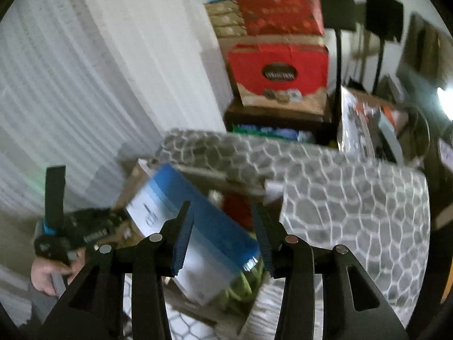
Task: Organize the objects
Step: 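Lift the mask packet with the right tool and carry it into the tray, then press the mask packet down into the tray with the right tool while the left tool opens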
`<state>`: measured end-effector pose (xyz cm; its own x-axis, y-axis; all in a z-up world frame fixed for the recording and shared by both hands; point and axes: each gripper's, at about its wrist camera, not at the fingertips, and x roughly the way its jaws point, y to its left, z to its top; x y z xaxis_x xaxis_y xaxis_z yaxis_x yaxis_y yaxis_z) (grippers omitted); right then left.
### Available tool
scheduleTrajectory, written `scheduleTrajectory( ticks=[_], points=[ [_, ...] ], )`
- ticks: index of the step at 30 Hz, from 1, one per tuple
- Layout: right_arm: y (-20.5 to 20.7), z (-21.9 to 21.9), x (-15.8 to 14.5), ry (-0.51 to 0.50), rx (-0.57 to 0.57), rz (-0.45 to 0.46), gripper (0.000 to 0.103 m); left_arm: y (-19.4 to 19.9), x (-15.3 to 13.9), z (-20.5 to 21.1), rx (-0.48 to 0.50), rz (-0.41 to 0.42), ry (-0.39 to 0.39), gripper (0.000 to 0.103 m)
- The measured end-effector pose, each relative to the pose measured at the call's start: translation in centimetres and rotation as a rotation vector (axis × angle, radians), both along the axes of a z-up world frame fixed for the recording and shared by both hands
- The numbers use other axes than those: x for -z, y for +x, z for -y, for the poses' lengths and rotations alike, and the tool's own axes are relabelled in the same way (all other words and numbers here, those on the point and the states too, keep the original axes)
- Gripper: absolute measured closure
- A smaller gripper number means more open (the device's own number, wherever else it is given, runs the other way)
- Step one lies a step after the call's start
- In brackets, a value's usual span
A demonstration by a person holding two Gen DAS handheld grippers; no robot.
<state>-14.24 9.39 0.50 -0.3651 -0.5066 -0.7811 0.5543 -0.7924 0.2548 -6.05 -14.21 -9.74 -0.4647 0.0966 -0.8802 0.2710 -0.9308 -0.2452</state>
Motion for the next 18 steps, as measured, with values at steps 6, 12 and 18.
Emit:
scheduleTrajectory(
  ticks=[6,12,18],
  points=[
    [0.6,-1.9,2.4,-0.046,0.001,0.096,0.059,0.0,-0.5,0.2,-0.011,-0.018,0.003,0.073],
    [2.2,-0.7,3.1,-0.033,-0.039,0.097,0.064,-0.1,-0.8,0.3,-0.018,-0.023,-0.005,0.073],
    [0.4,3.5,1.9,-0.001,-0.056,-0.003,0.060,0.6,-1.1,0.3,-0.016,-0.028,-0.008,0.070]
  ],
)
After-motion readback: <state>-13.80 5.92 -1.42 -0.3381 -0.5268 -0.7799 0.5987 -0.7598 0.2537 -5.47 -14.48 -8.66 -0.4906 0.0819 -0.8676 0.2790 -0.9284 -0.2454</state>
